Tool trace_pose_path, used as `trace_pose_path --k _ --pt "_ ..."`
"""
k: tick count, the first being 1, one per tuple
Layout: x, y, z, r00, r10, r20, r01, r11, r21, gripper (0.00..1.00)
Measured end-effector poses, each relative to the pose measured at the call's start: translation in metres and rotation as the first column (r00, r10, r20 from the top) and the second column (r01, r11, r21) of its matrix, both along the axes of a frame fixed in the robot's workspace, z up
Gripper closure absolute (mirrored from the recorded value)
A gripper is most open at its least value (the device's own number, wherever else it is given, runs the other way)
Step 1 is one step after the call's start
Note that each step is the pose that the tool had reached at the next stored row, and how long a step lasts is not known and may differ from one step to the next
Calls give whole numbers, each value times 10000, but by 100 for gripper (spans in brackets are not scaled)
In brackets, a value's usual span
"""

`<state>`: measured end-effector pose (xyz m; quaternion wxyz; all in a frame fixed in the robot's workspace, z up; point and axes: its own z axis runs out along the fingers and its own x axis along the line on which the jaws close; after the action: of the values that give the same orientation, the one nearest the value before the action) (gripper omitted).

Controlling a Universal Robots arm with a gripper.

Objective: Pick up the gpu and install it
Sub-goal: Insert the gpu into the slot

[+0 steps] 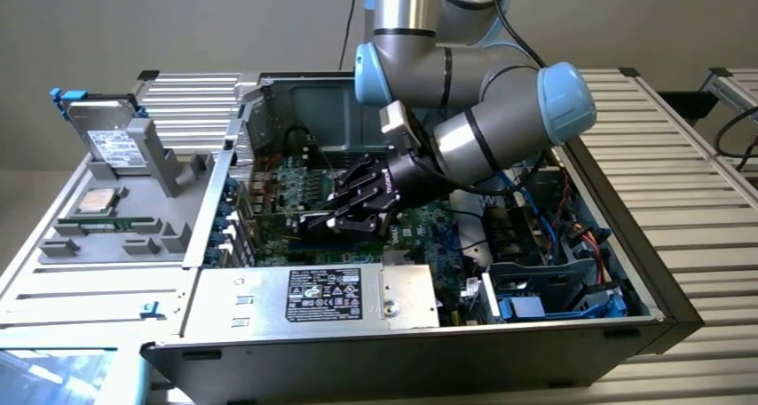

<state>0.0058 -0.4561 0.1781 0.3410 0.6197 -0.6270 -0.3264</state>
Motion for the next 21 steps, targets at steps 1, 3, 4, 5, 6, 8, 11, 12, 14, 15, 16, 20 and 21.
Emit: trace_pose_path --k 1,3,4,5,6,8,11,12,14,15,16,20,21 --pt "0 0 0 10000 0 0 0 10000 0 72" --pt "4 0 -1 10000 -3 -1 3 10000 2 72" --pt "4 0 -1 10000 -3 -1 3 10000 2 72" --pt "4 0 -1 10000 -2 0 2 10000 2 72" --pt "5 0 0 10000 -1 0 1 10000 1 72" --pt "6 0 0 10000 0 0 0 10000 0 72" --pt "10 0 -1 10000 -1 -1 1 10000 0 72" --pt "15 -1 -2 10000 -3 -1 3 10000 2 72" --pt "16 0 -2 10000 -3 0 3 10000 2 72" --pt "16 0 -2 10000 -1 -1 1 10000 1 72" --pt "17 0 -1 10000 0 -1 0 10000 -1 72" --pt "0 0 0 10000 26 6 -26 10000 -3 72" --pt "-11 -1 0 10000 32 15 -32 10000 -5 72"
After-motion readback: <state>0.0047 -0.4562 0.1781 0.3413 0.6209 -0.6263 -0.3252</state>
